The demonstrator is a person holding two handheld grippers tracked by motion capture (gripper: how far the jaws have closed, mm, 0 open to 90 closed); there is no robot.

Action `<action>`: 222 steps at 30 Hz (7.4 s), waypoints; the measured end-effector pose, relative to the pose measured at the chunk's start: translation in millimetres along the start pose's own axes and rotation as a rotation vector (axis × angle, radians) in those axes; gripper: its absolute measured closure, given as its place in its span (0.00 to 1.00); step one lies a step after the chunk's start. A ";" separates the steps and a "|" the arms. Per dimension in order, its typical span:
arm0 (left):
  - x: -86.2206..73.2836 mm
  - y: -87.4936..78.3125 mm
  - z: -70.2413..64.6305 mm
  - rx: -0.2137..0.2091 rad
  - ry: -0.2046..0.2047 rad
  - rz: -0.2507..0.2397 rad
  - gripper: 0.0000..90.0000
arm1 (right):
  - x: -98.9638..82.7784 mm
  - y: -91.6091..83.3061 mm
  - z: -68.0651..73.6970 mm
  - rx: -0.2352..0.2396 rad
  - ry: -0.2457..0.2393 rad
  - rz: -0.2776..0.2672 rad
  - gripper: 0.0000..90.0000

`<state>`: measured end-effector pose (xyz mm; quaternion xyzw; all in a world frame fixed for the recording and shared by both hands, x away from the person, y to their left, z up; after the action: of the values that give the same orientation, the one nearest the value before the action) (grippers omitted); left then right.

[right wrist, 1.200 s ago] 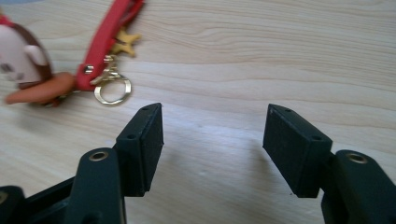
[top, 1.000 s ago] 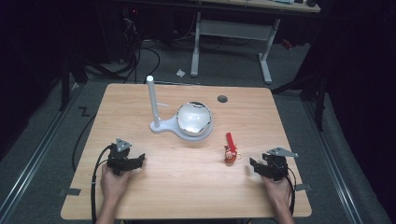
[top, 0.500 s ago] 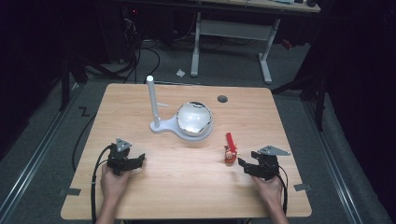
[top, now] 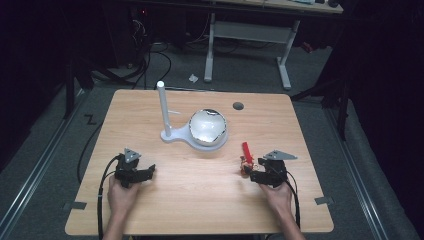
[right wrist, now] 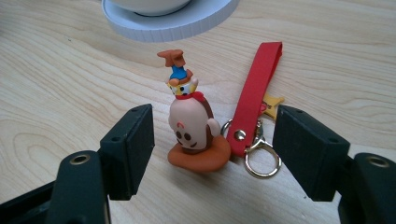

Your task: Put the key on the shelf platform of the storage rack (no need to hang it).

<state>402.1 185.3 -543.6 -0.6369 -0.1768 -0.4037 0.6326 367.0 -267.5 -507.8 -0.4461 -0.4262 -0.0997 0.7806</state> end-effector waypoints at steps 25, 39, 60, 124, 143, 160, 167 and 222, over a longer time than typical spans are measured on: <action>0.0 0.0 0.0 0.000 0.000 0.000 0.26 | 9.4 39.3 -11.5 -0.019 0.048 0.092 0.37; 0.0 0.1 -0.1 0.000 0.000 -0.001 0.26 | 14.8 40.9 -8.8 -0.008 0.015 0.098 0.69; 0.0 0.0 -0.1 0.000 0.001 0.000 0.26 | 33.3 3.8 -2.5 0.006 -0.074 0.038 0.72; -0.1 -0.1 0.1 -0.001 0.000 0.000 0.26 | 181.5 -42.2 34.6 0.223 -0.172 -0.014 0.71; 0.0 0.1 0.2 0.000 -0.002 0.000 0.26 | 228.6 -14.5 42.2 0.197 -0.176 -0.025 0.72; 0.0 -0.1 0.6 -0.004 -0.003 0.001 0.26 | 259.0 9.7 42.7 0.167 -0.151 -0.030 0.71; 0.0 0.1 0.3 -0.001 -0.002 0.000 0.26 | 260.4 28.2 40.6 0.174 -0.130 -0.032 0.71; 0.0 0.0 -0.1 -0.004 0.002 0.000 0.26 | 179.4 99.7 18.9 0.187 -0.069 0.098 0.59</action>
<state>402.1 185.1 -543.6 -0.6377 -0.1754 -0.4048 0.6314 520.2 -154.4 -428.9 -0.3948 -0.4381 -0.0058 0.8076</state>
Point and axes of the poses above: each handheld gripper's, and its own axes: y roughly forward along the jaws, x roughly out of its top, z roughly to its left, the point moved 1 cm from there along y, roughly forward along the jaws, and after that the axes turned 12 degrees about x, right-handed, at the moved point
